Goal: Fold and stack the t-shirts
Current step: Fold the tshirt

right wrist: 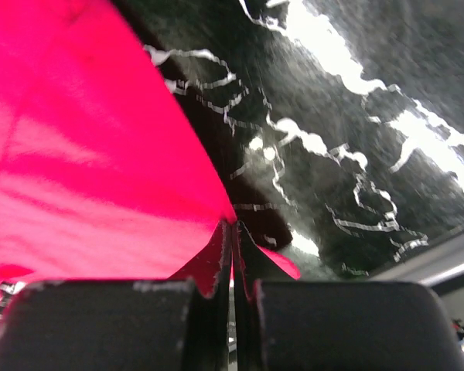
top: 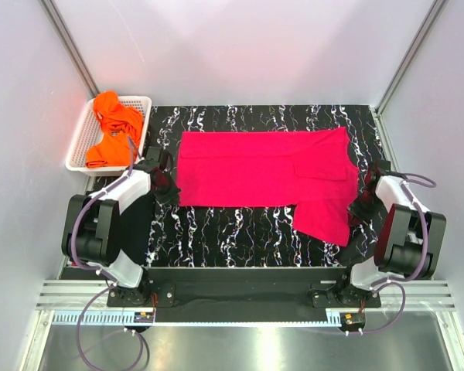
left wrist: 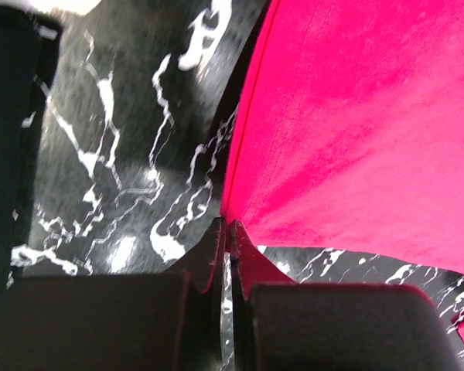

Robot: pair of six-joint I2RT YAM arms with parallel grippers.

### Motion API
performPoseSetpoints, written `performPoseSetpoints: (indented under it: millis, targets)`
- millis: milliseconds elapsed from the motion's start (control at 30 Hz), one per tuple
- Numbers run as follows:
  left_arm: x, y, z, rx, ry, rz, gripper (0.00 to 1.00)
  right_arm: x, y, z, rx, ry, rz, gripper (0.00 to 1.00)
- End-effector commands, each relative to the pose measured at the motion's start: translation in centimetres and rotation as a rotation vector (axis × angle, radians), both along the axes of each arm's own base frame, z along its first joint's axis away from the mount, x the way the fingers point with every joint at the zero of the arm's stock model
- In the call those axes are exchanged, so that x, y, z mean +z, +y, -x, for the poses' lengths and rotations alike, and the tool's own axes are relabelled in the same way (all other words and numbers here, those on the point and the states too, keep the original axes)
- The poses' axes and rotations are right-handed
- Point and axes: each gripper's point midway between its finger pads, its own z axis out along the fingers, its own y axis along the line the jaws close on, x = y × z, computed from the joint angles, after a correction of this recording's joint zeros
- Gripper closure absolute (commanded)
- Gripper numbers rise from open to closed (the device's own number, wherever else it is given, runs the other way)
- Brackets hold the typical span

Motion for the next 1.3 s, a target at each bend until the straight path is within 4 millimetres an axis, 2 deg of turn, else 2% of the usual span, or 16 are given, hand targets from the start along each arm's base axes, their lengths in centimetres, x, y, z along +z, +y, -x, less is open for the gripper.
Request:
performPoseSetpoints:
  millis: [0,100,200,233,300,333,367,433,500,533,633,667,733,1000,1133,1267]
  targets:
    - [1.4,0.2,0.1,-0.014,-0.038,0.003,1.00,2.8,-0.8,-0.5,0.017,-0.044,0.054,1.00]
    - [1.9,0.0,-0.4,-0.030,-0.047,0.006,1.00,4.2,-0.7,-2.3,0.050,-0.104,0.036,1.00]
    - [2.4,-0.3,-1.5,-0.042,-0.052,0.008,1.00,5.5,-0.6,-4.4,0.070,-0.154,0.011,1.00]
    - [3.2,-0.3,-2.4,-0.044,-0.071,0.007,1.00,5.5,-0.6,-5.2,0.072,-0.161,0.004,1.00]
    - [3.1,-0.3,-3.2,-0.041,-0.064,-0.005,1.00,6.8,-0.9,-7.3,0.077,-0.217,0.005,1.00]
    - [3.9,-0.4,-4.2,-0.043,-0.085,-0.004,1.00,6.6,-0.6,-8.2,0.082,-0.220,-0.026,1.00]
    - [4.0,-0.4,-4.6,-0.041,-0.088,-0.008,1.00,7.6,-0.6,-9.6,0.090,-0.259,-0.037,1.00]
    - [4.3,-0.5,-5.9,-0.036,-0.093,-0.011,1.00,7.2,-0.7,-11.0,0.093,-0.253,-0.054,1.00]
    - [3.8,-0.5,-6.5,-0.031,-0.076,-0.014,1.00,7.8,-0.8,-12.8,0.107,-0.286,-0.065,1.00]
    - [4.4,-0.5,-7.4,-0.028,-0.094,-0.012,1.00,7.2,-0.9,-13.3,0.107,-0.270,-0.077,1.00]
    - [4.5,-0.5,-8.8,-0.012,-0.098,-0.010,1.00,7.4,-1.0,-15.4,0.118,-0.291,-0.097,1.00]
    - [4.4,-0.4,-9.1,-0.009,-0.095,-0.014,1.00,8.0,-1.0,-16.3,0.123,-0.317,-0.104,1.00]
    - [4.3,-0.1,-10.0,0.002,-0.095,-0.016,1.00,7.5,-1.0,-17.2,0.121,-0.312,-0.118,1.00]
    - [3.9,1.3,-12.0,0.043,-0.081,-0.017,1.00,7.9,-0.7,-20.9,0.123,-0.362,-0.184,1.00]
    - [3.8,1.0,-13.1,0.041,-0.083,-0.001,1.00,7.8,-0.8,-22.7,0.119,-0.377,-0.198,1.00]
    - [3.8,0.9,-13.9,0.046,-0.086,0.003,1.00,8.6,-0.9,-24.2,0.119,-0.410,-0.211,1.00]
